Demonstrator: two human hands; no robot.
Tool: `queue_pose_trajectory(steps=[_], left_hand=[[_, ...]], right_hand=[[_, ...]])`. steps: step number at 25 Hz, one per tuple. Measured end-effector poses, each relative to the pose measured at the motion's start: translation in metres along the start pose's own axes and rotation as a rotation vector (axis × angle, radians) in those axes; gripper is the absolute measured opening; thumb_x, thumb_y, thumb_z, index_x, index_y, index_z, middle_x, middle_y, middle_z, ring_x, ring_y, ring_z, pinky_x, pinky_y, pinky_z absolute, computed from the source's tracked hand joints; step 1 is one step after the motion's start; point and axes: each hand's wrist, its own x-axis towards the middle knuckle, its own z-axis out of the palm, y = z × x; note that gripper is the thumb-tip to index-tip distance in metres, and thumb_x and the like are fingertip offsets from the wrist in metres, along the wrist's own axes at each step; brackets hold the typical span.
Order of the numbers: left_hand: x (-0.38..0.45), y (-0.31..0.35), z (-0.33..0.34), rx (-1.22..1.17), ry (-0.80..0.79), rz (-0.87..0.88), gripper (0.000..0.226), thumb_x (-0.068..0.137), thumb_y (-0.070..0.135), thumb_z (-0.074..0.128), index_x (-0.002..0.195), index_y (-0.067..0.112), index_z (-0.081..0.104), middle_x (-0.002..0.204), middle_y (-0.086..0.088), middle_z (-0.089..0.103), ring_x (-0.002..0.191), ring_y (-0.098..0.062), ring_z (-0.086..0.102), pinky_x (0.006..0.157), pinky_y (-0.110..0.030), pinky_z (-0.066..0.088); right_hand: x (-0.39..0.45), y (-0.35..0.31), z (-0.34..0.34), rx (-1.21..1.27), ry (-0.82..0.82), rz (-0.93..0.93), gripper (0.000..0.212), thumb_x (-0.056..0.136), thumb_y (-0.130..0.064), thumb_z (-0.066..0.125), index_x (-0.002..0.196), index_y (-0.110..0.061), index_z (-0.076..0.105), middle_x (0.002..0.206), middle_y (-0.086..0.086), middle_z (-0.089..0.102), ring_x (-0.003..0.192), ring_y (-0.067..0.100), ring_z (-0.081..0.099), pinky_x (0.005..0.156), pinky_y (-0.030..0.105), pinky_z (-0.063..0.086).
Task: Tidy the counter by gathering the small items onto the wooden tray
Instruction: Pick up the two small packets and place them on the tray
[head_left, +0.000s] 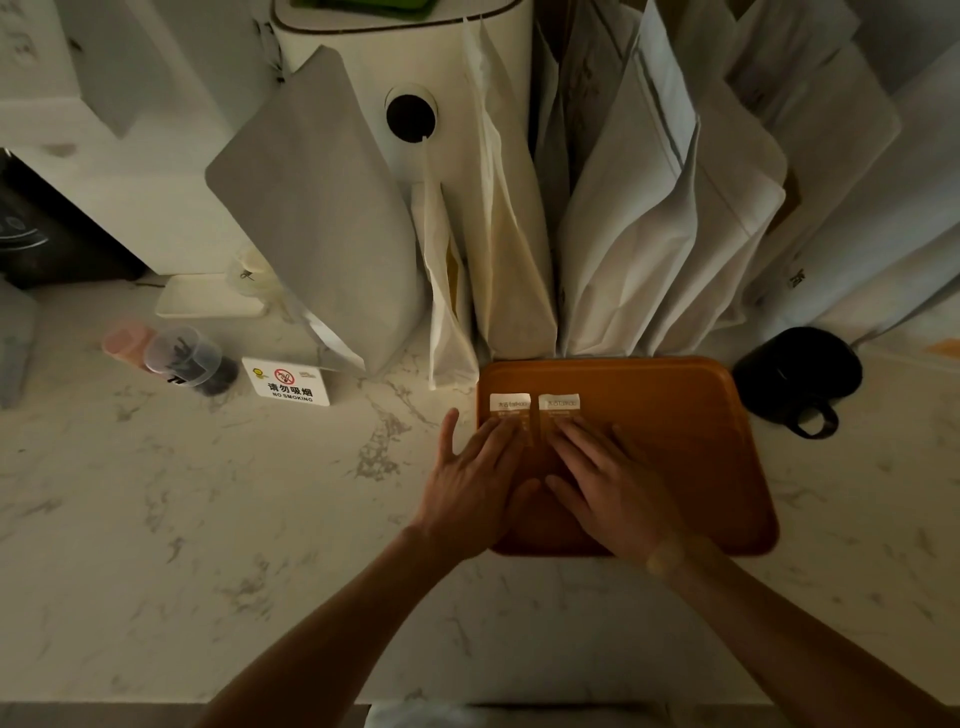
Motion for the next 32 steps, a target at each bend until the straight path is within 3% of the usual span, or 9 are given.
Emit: queue_pose_trajectory(steps=[4,19,32], left_hand=[[0.011,-0.004,0.001,0.011,0.002,-0.027,0.067,0.099,0.055,0.016,0.150,0.015,0.030,0.157,-0.007,0.033,0.145,-0.024,0.028,0.117,-0.058,-0.008],[0.027,-0.013,0.002,-0.007,0.045,-0.034,0.063,0.099,0.055,0.021,0.147,0.016,0.034,0.155,-0.006,0.038,0.143,-0.022,0.032,0.117,-0.056,-0.005],[0.026,-0.016,0.006,-0.036,0.026,-0.063,0.061,0.101,0.054,0.022,0.150,0.019,0.029,0.160,-0.003,0.027,0.147,-0.020,0.023,0.119,-0.053,-0.004]], right_hand=[[0.012,0.004,-0.001,0.017,-0.020,0.019,0.063,0.099,-0.055,0.018,0.149,-0.021,0.036,0.161,0.000,0.027,0.149,0.017,0.019,0.121,0.048,0.019],[0.029,0.008,-0.003,0.043,-0.044,0.030,0.063,0.099,-0.055,0.020,0.150,-0.021,0.032,0.163,-0.001,0.020,0.150,0.016,0.013,0.122,0.048,0.016],[0.031,0.008,-0.004,0.058,-0.024,0.018,0.061,0.099,-0.053,0.023,0.152,-0.022,0.030,0.163,0.000,0.018,0.151,0.018,0.009,0.121,0.049,0.017]])
